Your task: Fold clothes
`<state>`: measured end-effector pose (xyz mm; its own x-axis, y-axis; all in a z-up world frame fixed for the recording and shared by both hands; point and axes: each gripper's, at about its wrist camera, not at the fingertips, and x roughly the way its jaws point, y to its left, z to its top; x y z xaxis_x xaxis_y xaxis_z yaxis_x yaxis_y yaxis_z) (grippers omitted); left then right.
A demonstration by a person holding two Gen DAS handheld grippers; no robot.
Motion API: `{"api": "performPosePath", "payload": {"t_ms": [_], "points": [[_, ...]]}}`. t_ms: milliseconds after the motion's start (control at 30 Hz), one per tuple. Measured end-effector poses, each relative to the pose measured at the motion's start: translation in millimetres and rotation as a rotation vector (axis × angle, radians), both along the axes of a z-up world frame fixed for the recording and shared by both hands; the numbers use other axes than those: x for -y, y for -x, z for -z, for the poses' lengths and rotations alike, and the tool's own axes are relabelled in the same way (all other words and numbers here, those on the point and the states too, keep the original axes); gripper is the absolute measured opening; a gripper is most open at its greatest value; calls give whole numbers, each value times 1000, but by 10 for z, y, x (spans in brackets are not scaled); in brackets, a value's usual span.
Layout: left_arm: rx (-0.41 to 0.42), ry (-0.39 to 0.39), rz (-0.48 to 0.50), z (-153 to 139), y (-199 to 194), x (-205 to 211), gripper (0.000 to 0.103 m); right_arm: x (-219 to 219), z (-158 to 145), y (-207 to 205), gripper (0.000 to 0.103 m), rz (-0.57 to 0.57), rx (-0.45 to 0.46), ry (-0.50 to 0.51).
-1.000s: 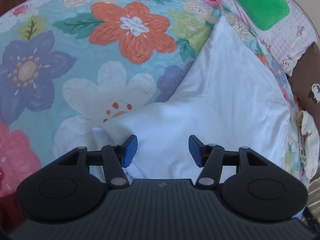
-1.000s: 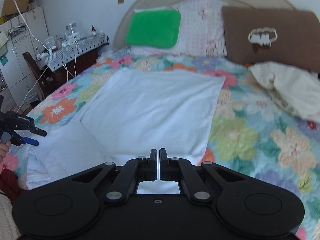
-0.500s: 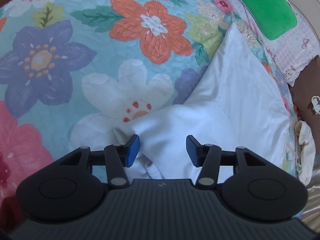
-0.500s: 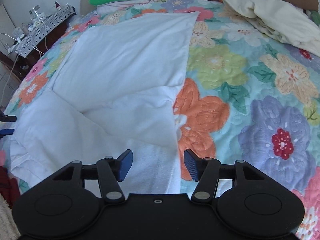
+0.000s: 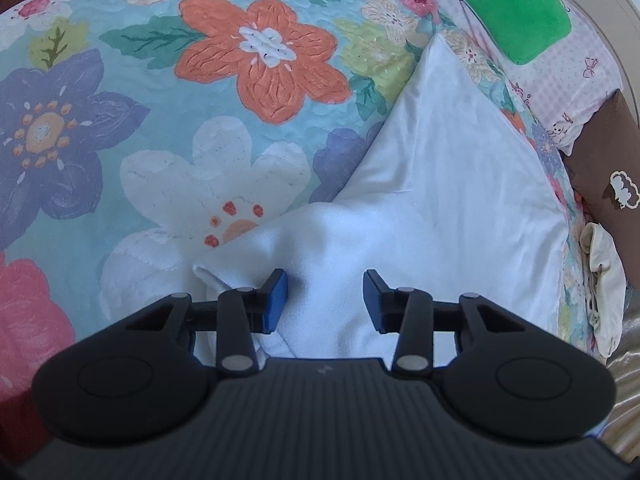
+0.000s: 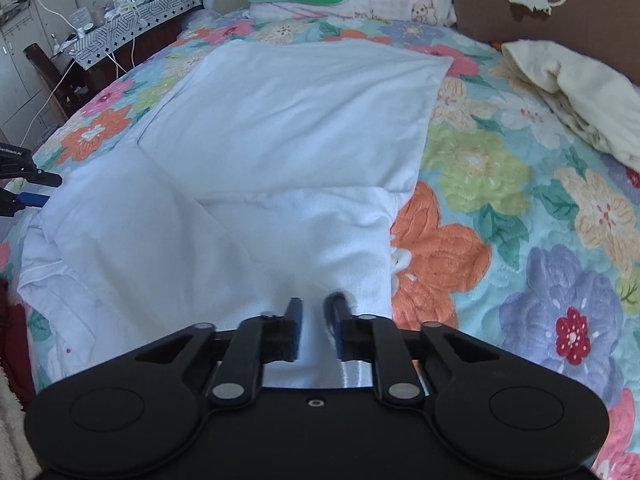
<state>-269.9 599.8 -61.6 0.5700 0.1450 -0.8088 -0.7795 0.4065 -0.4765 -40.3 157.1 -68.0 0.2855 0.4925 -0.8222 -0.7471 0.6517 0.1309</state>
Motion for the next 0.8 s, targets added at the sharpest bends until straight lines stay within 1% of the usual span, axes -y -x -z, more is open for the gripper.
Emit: {"api": "performPosePath", "payload": {"t_ms": [33, 100, 133, 167, 200, 233, 267, 300, 333, 367, 400, 467, 533, 567, 600, 667, 700, 767, 800], "points": [[6, 5, 3, 0, -2, 0, 38, 5, 32, 26, 49, -8, -3, 10], [12, 16, 6, 7, -9, 2, 38, 15, 95, 78, 49, -24, -10, 29], [12, 21, 7, 15, -14, 5, 38, 21, 104, 118, 49, -36, 7, 32], [10, 26, 5, 27, -16, 1, 38, 19, 96, 140, 47, -47, 20, 33], [8, 32, 1, 40, -16, -5, 38, 15, 85, 155, 41, -57, 30, 34], [12, 38, -2, 47, -14, -11, 39, 14, 56, 156, 20, -63, 39, 25], [19, 43, -12, 50, -7, -17, 39, 14, 21, 152, 5, -67, 48, 12], [27, 41, -18, 46, 1, -19, 39, 9, -15, 150, 4, -72, 60, 2], [33, 31, -19, 38, 4, -16, 36, -22, -46, 158, 3, -79, 88, 3], [64, 14, -8, 16, 1, -18, 28, -62, -75, 169, 3, -88, 121, 7], [100, -4, 5, -9, -4, -21, 14, -101, -104, 179, 3, -96, 154, 11], [163, 6, -1, -25, -10, -77, 12, -207, -147, 193, 3, -118, 208, 20], [225, 20, -9, -38, -16, -136, 3, -358, -167, 194, 3, -150, 246, 29], [192, -4, -19, -44, -15, -134, 2, -433, -177, 195, 3, -166, 265, 33], [148, -34, -31, -51, -13, -126, 2, -484, -224, 194, 3, -174, 276, 14], [59, -93, -53, -63, -9, -109, 1, -558, -397, 196, 2, -193, 302, -45], [24, -107, -58, -62, -1, -105, 1, -583, -500, 204, 2, -201, 330, -71], [-1, -79, -72, -27, 50, -120, 1, -598, -729, 219, 2, -204, 394, -120], [16, -42, -77, 6, 101, -138, 1, -587, -850, 219, 2, -201, 424, -147]]}}
